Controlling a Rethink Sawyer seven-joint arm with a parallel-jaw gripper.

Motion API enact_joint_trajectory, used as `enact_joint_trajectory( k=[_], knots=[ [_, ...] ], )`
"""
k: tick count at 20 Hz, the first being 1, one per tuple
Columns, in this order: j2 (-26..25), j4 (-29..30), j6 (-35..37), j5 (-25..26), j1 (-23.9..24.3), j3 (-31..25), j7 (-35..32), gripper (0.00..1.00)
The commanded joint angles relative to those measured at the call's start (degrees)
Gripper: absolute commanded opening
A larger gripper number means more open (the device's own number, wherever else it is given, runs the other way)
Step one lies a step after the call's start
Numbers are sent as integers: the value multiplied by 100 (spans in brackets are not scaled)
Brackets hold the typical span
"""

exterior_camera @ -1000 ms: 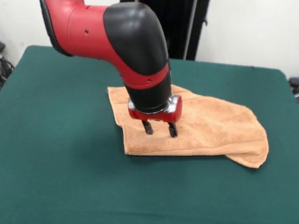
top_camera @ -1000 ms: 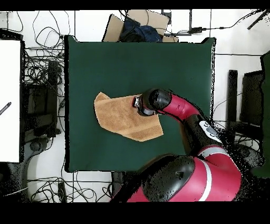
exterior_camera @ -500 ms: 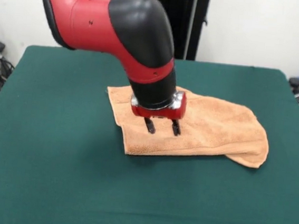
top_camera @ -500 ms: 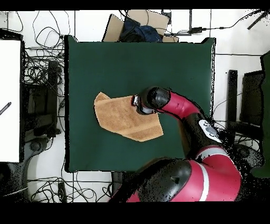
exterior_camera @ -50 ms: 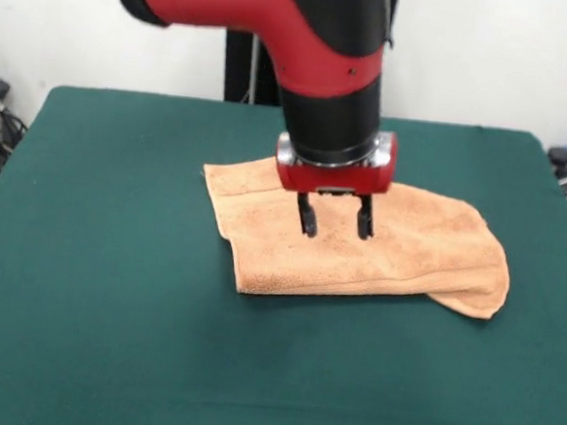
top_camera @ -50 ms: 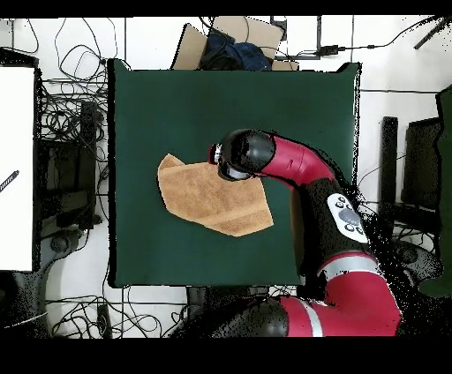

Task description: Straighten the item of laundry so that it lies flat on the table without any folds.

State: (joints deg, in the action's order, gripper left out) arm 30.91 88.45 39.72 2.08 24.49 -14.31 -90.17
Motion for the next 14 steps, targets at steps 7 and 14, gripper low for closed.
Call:
enact_joint_trajectory(
  k=[7, 14],
  knots=[
    [-9, 293, 608, -82, 6, -62, -543, 100],
    [-122, 261, 555, 13, 95, -132, -339, 100]
  ],
)
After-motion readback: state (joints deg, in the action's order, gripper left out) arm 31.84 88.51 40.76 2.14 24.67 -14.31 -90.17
